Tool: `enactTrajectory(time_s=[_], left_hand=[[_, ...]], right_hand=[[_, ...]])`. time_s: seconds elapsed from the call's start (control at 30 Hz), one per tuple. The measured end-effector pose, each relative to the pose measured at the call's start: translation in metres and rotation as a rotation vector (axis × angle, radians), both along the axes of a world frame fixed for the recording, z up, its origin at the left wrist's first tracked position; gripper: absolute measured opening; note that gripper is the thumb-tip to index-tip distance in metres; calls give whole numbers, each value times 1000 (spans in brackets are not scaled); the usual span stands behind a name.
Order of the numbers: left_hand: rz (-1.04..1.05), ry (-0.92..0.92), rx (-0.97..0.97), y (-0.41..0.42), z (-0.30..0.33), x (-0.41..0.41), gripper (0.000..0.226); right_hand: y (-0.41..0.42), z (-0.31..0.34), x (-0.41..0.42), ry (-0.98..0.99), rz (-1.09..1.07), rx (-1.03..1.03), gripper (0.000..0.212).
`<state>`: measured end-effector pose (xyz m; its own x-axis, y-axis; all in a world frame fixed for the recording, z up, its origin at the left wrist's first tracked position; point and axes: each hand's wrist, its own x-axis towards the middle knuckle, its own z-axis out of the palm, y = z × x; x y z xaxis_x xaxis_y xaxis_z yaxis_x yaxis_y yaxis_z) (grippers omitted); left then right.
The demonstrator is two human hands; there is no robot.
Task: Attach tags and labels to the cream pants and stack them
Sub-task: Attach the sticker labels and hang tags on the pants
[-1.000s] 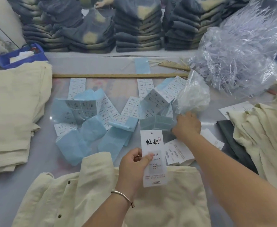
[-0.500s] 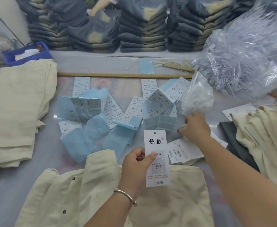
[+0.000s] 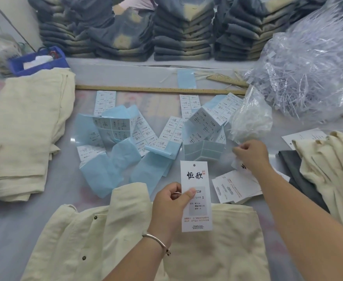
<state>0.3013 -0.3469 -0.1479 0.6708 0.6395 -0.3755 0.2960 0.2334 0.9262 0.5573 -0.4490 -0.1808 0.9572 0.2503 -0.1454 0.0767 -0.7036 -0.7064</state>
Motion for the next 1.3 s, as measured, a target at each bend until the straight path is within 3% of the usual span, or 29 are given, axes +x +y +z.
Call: enactTrajectory(time_s=[0.07, 0.2, 0.3, 0.4, 0.47, 0.83, 1.0, 1.1, 1.2, 1.23, 1.3], left_hand=[[-5, -4, 0, 0, -2, 1, 34], [-1, -25, -23, 0, -2, 3, 33], [-23, -72, -99, 0, 4, 4, 23], [-44, -202, -470, -1, 13, 8, 34], [-65, -214, -622, -4, 20, 10, 43], [-214, -312, -884, -4, 40, -25, 50], [-258, -339, -796, 12, 46, -46, 25], [-236, -368, -773, 28, 51, -59, 30], [-225, -410, -743, 41, 58, -68, 20], [-230, -429, -732, 43, 63, -71, 18], [-271, -429, -683, 44, 71, -75, 19]], right_hand=[[-6, 12, -1, 166, -145, 403, 21], [-16, 39, -12, 501, -241, 942, 19], [-22, 60, -29, 791, -212, 1175, 18], [-24, 80, -56, 955, -137, 1247, 5], [-22, 89, -80, 1017, -84, 1258, 4], [-29, 114, -183, 1013, -21, 1137, 17], [-37, 121, -207, 809, 31, 1014, 25], [-45, 127, -219, 686, 53, 945, 22], [-50, 135, -232, 529, 35, 886, 24], [-50, 138, -238, 440, 39, 823, 27], [-50, 139, -246, 134, 55, 461, 30]])
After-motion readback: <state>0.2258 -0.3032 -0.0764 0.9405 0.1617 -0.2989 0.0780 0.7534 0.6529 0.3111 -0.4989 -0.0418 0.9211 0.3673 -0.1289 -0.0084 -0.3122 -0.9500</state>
